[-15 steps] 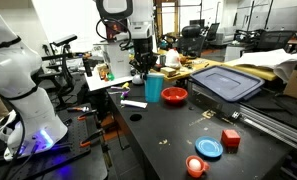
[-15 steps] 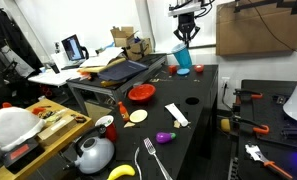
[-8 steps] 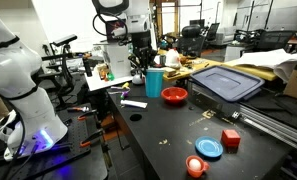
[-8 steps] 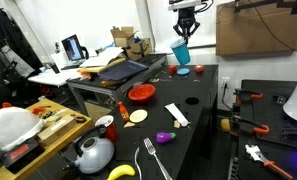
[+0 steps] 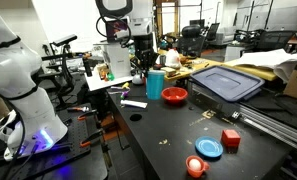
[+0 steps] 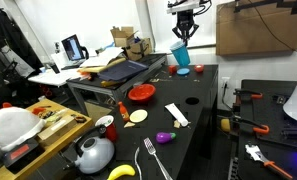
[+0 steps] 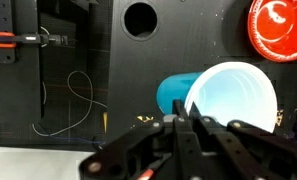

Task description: Move the stacked blue cups to the right.

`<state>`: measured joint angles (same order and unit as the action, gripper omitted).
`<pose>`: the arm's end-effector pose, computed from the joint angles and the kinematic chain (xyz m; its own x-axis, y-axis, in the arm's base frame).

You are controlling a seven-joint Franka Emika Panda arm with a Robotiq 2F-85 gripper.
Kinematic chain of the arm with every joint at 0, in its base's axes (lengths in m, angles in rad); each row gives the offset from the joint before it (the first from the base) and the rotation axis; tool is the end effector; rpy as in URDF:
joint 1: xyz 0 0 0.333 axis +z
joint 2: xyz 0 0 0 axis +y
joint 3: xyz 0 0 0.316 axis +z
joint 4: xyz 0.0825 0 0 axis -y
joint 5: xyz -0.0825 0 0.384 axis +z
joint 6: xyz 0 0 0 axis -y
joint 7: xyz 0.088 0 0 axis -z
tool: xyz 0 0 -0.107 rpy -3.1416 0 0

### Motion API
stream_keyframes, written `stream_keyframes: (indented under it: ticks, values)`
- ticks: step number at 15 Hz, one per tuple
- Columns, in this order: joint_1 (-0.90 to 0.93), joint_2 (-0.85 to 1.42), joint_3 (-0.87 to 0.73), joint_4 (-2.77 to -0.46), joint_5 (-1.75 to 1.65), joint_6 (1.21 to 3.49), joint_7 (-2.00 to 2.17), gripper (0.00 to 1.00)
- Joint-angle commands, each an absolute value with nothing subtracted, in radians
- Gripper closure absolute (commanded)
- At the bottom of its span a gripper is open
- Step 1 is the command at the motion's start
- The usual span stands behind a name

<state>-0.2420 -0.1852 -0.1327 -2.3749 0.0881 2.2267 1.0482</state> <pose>0.4434 -0.1720 0.3989 0.0993 -0.9928 -0.0670 -0.9927 -0.0942 -0.0757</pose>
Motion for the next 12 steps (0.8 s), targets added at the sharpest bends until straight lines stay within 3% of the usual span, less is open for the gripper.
stream_keyframes:
  ticks: [1, 12]
  values:
    - [-0.268, -0.075, -0.176, -2.293, 0.110, 2.219, 1.088, 0.99]
    - [-0.341, 0.230, -0.326, -2.126, 0.406, 2.278, 1.078, 0.99]
